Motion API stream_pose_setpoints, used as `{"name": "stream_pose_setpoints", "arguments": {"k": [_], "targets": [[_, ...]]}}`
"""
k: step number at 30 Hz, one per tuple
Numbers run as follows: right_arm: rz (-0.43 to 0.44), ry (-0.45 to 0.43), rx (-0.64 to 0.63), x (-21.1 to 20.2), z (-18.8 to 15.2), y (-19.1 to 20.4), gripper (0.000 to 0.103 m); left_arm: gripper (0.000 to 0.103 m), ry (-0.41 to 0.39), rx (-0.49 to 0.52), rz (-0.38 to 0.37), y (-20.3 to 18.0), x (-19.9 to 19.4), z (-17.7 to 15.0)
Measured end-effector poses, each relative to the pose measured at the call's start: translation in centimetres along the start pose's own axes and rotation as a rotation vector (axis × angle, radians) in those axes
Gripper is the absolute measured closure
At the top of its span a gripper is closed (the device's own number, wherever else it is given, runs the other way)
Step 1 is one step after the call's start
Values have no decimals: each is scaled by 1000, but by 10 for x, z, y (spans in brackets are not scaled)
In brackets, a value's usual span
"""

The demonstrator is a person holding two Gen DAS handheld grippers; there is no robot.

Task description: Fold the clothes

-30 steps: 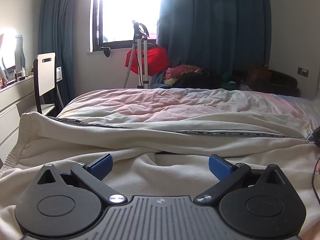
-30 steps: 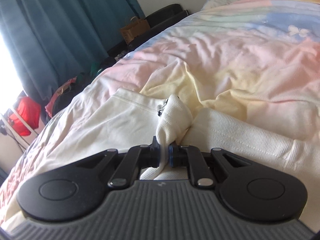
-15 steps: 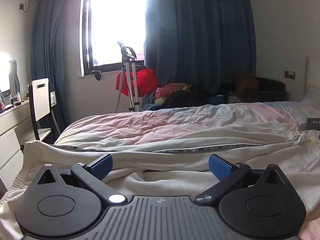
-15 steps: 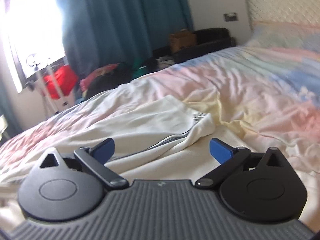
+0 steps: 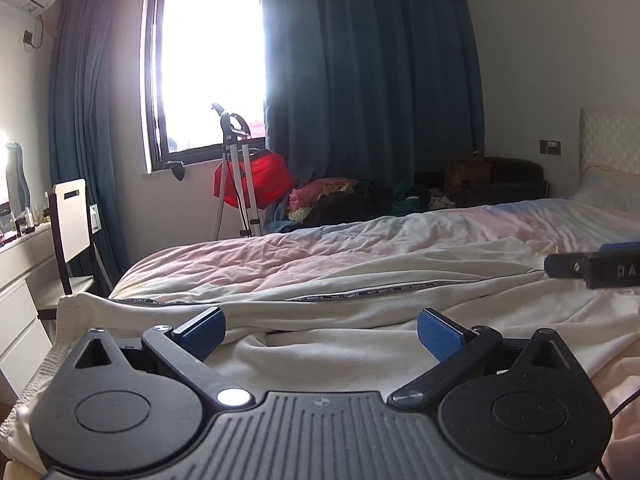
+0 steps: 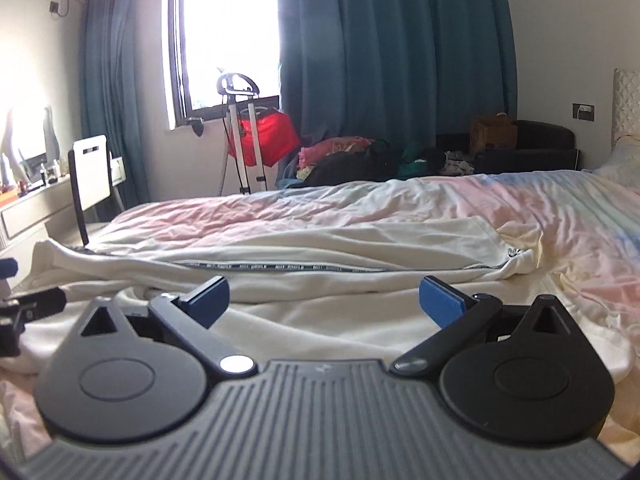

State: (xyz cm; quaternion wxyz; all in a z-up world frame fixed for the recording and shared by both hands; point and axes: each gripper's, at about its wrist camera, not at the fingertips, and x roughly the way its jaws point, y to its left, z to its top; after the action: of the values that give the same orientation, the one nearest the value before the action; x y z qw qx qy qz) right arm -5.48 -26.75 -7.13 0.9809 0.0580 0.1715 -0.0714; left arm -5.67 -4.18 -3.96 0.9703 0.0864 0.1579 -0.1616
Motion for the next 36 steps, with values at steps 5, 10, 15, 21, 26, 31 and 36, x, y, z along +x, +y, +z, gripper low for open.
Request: {"name": "stream_pose_setpoints", "arguments": {"k": [5, 10, 15, 21, 26, 31, 36], "targets": [[-17, 8, 14, 5, -1, 1, 0, 0, 42, -18, 9, 1, 5, -6], [-84, 43, 49, 13, -9, -9, 0, 0, 94, -64, 0, 8, 18, -10], [-81, 56, 155, 16, -10, -26, 0, 0, 164, -122, -26, 22, 40, -12], [-38, 79, 360, 29, -4, -62, 1, 0, 259, -290, -55, 77, 86, 9], [45, 132, 707, 83, 8, -132, 2, 0, 357, -584, -75, 161, 153, 14], [-80, 220, 845, 163, -6, -194, 11, 4, 435, -827, -33, 232, 225, -12], [-184, 233, 883, 224, -20, -231, 22, 8, 376, -1020, -32, 272, 258, -37]]}}
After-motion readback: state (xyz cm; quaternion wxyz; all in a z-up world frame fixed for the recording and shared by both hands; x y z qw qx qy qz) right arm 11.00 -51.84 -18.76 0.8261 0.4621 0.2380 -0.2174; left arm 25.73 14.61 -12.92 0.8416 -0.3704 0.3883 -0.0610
